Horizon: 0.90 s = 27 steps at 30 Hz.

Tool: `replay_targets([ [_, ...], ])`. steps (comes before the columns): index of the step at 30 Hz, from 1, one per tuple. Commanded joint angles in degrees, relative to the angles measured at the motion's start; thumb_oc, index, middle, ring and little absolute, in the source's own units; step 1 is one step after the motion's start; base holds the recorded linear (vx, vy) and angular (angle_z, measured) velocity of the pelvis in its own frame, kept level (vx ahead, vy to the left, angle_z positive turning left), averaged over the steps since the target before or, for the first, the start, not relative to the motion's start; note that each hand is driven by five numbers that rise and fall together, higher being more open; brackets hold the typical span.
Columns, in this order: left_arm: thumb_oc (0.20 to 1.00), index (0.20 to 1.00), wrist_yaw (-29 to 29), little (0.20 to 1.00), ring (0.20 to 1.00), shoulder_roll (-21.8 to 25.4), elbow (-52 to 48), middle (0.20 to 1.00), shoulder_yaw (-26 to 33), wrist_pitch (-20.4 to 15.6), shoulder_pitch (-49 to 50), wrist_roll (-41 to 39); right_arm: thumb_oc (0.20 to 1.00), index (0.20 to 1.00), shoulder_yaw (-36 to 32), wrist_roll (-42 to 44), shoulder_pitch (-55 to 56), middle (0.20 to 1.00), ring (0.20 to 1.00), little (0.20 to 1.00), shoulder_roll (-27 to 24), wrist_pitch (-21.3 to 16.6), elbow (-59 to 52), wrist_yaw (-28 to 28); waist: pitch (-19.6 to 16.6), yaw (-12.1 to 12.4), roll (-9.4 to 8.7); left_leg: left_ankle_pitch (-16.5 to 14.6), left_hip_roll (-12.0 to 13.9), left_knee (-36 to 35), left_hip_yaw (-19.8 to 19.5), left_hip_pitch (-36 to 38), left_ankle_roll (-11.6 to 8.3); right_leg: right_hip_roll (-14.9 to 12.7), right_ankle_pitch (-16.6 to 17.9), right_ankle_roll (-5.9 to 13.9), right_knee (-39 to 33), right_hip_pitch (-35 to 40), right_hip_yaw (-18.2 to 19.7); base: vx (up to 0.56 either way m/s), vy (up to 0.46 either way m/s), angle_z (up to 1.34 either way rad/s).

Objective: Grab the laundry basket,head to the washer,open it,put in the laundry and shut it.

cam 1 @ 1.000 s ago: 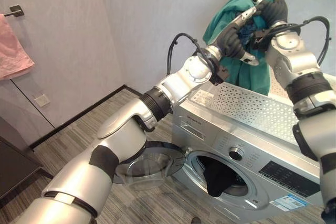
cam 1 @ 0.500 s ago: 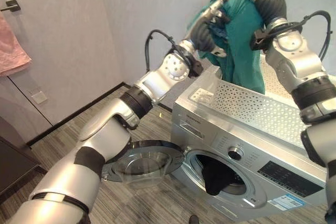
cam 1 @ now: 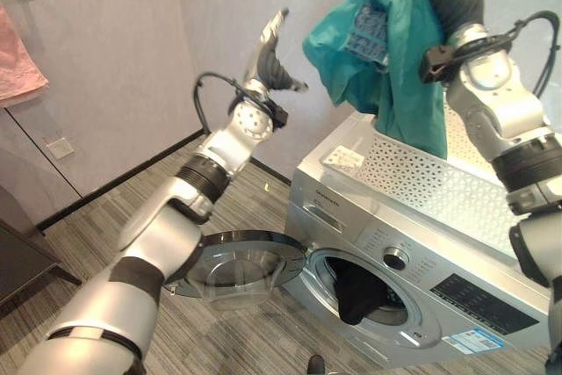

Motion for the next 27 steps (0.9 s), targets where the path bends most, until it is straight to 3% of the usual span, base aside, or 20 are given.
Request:
replay_targets([
  [1, 1.0, 1.0, -2.37, 1.0, 1.0, -0.81, 3.61, 1.0, -3.92, -2.79, -7.9, -6.87, 0.2, 0.2, 0.53, 1.4, -8.14, 0.2, 0.2, 0.2, -1.3, -3.24, 3.36, -0.48, -0.88, 0.72, 0.73, -3.44, 0.49, 0.55, -0.48, 0.49, 0.89, -2.36, -7.88, 3.4, 5.28, 0.89, -0.8, 0.0, -0.003, -0.13],
  [11, 1.0, 1.0, -4.23, 1.0, 1.0, -5.35, 6.05, 1.0, -4.54, -4.25, -10.92, -20.62, 0.2, 0.2, 2.54, 0.57, -9.18, 0.2, 0.2, 0.2, 0.46, -2.28, 4.3, -0.63, -1.0, -0.05, 1.36, -3.41, 0.51, 0.3, -0.02, 0.98, 0.83, -2.13, -7.71, 3.34, 5.1, 1.01, -0.3, 0.0, -0.001, -0.01],
  [21, 1.0, 1.0, -6.58, 1.0, 1.0, -6.79, -1.43, 1.0, -4.86, -6.66, -8.43, -33.71, 0.2, 0.2, 0.7, 0.04, -7.11, 0.2, 0.2, 0.2, 1.19, -2.38, 5.02, -1.32, -1.25, -0.55, 1.85, -3.34, 0.4, 0.23, 0.16, 1.12, 0.82, -2.13, -7.7, 3.31, 5.03, 1.27, -0.04, 0.0, 0.0, 0.0],
  [22, 0.818, 0.818, -6.49, 0.818, 0.818, -7.27, -1.43, 0.818, -4.66, -6.69, -8.24, -34.3, 0.2, 0.2, 0.55, -0.2, -7.0, 0.2, 0.2, 0.2, 1.56, -2.38, 5.1, -1.43, -1.25, -0.61, 1.85, -3.35, 0.4, 0.23, 0.22, 1.13, 0.81, -2.14, -7.67, 3.3, 5.01, 1.27, -0.01, 0.0, 0.0, 0.0],
  [23, 0.498, 0.498, -6.55, 0.498, 0.498, -7.94, -1.29, 0.498, -4.53, -6.8, -8.11, -34.75, 0.2, 0.2, 0.52, -0.63, -6.88, 0.2, 0.2, 0.2, 2.15, -2.39, 5.05, -1.49, -1.26, -0.71, 1.89, -3.4, 0.37, 0.23, 0.3, 1.17, 0.84, -2.14, -7.66, 3.29, 4.99, 1.24, 0.09, 0.0, 0.0, 0.0],
  [25, 0.2, 0.2, -6.31, 0.2, 0.2, -8.94, -1.7, 0.2, -3.82, -7.59, -7.53, -35.98, 0.2, 0.2, 0.42, -1.0, -6.56, 0.2, 0.2, 0.2, 3.45, -2.63, 4.48, -1.67, -1.19, -0.96, 1.91, -3.45, 0.35, 0.23, 0.39, 1.19, 0.88, -2.12, -7.6, 3.3, 4.98, 1.16, 0.26, 0.0, -0.01, -0.06],
  [27, 0.2, 0.2, -6.56, 0.2, 0.2, -9.44, -3.07, 0.2, -3.33, -8.22, -6.74, -36.31, 0.2, 0.2, 0.09, -1.52, -5.8, 0.2, 0.2, 0.2, 4.47, -3.24, 3.7, -1.82, -1.15, -1.22, 1.95, -3.53, 0.31, 0.23, 0.64, 1.21, 0.89, -2.16, -7.47, 3.35, 4.87, 1.12, 0.38, 0.0, -0.01, -0.13],
])
